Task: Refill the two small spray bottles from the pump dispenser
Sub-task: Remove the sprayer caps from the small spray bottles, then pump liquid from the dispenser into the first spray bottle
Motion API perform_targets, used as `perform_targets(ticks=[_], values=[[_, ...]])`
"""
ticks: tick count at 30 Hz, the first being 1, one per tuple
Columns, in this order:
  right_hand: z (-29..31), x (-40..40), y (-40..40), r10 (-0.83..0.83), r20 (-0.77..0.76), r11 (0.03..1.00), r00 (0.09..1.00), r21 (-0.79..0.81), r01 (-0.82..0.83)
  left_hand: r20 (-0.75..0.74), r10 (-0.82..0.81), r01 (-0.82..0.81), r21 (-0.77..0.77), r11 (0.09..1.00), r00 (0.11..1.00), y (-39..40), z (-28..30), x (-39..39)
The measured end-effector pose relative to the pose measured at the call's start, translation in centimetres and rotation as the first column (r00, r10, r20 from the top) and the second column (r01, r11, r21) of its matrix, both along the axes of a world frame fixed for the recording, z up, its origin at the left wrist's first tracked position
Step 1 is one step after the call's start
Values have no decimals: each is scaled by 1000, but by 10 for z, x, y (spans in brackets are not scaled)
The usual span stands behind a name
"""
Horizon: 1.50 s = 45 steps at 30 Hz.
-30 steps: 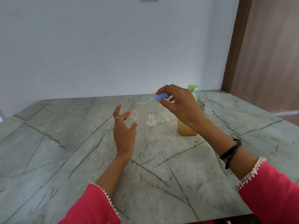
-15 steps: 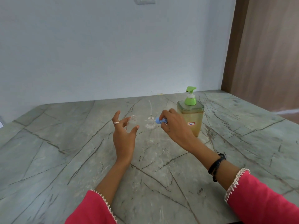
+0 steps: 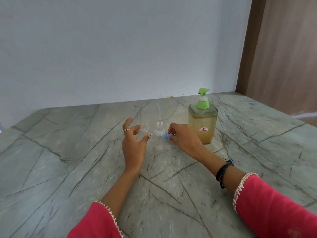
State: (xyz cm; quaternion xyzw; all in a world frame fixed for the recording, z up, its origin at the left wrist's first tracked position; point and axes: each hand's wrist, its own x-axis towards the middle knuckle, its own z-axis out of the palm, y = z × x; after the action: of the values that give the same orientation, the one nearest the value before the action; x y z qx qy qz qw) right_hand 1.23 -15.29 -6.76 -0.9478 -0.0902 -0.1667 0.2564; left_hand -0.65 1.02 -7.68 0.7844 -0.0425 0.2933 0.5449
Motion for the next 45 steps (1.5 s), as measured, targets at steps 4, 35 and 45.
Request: perform_targets(ticks=[4, 35, 45], values=[[-5, 3, 2, 13, -5, 998, 1000, 64, -12, -4, 4, -4, -11, 1000, 1000, 1, -1, 2], [41, -82, -32, -36, 399, 996, 916, 90, -1, 178, -315, 289, 154, 945, 932, -37, 18, -46], [33, -49, -87, -219, 266, 925, 939, 363, 113, 38, -401, 391, 159, 907, 915, -45, 9, -46]])
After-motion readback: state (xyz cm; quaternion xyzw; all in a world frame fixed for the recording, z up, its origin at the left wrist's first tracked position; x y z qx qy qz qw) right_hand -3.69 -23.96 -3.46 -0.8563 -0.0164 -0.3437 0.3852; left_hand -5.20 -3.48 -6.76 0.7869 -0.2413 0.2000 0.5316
